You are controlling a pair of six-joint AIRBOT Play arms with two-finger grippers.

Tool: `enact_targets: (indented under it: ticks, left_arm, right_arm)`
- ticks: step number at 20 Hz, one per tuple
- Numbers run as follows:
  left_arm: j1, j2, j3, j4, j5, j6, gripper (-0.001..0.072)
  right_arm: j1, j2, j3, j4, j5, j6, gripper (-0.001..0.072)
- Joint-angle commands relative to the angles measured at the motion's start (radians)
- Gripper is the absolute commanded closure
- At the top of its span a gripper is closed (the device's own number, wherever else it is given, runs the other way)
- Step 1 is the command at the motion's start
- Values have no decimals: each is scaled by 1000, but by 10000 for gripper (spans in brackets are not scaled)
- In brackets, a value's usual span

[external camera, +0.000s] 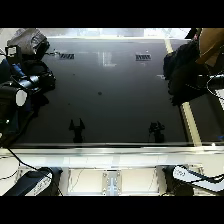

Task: Fold the clothes and pants, and hang the long-sleeved shirts on hangers.

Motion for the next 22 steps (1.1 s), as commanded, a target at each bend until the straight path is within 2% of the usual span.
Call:
enact_targets:
  ticks: [1,8,13,17,19,22]
  left_arm:
    - [0,0,0,0,0,0,119]
    - [0,0,0,0,0,0,119]
    - [10,-21,0,11,50,0,118]
    - [72,-29,0,12,42,0,121]
    - [125,-30,0,12,43,0,164]
    - [223,-46,0,19,102,1,165]
  right_arm:
    - [1,1,1,0,0,0,276]
    - [1,1,1,0,0,0,276]
    - [1,1,1,0,0,1,276]
    - [1,1,1,0,0,0,276]
    - [1,1,1,0,0,0,276]
    - [1,1,1,0,0,0,276]
